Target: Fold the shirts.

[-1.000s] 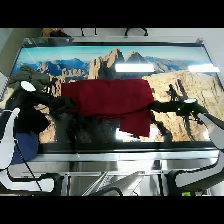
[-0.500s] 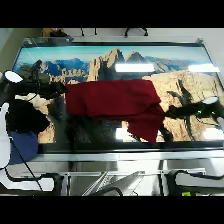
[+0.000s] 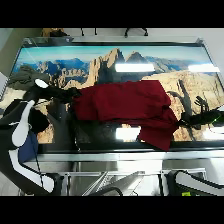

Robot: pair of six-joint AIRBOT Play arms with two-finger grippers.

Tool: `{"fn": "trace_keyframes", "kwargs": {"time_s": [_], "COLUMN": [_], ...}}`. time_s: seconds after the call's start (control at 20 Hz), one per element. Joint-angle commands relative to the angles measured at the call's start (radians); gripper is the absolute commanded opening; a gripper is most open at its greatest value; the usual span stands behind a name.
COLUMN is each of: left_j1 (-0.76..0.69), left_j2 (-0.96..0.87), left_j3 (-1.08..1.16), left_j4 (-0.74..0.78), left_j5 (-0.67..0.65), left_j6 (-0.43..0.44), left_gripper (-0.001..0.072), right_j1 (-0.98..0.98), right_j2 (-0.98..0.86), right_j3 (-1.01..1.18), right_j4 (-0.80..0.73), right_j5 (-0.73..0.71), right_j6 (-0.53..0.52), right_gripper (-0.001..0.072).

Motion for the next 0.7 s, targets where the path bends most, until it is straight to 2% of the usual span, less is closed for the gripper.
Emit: {"fn": "trace_keyframes", "kwargs": {"time_s": [0.0, 0.35, 0.65], "left_j1": [-0.027, 0.109, 0.087], "left_j2": [-0.054, 0.083, 0.009], "left_j3": [0.003, 0.002, 0.002], "left_j4": [-0.022, -0.021, -0.032], "left_j5": [0.048, 0.008, 0.037], "left_j6": [0.002, 0.026, 0.025], "left_gripper": [0.0693, 0.0693, 0.0693], "right_j1": [-0.004, -0.004, -0.004], "right_j2": [0.001, -0.009, -0.013], "right_j3": [-0.002, -0.002, -0.002], "right_j4": [-0.002, -0.003, 0.002], "right_j5": [0.024, 0.025, 0.027], "right_j6": [0.006, 0.003, 0.003], "right_gripper": [0.0017, 0.0017, 0.0017]}}
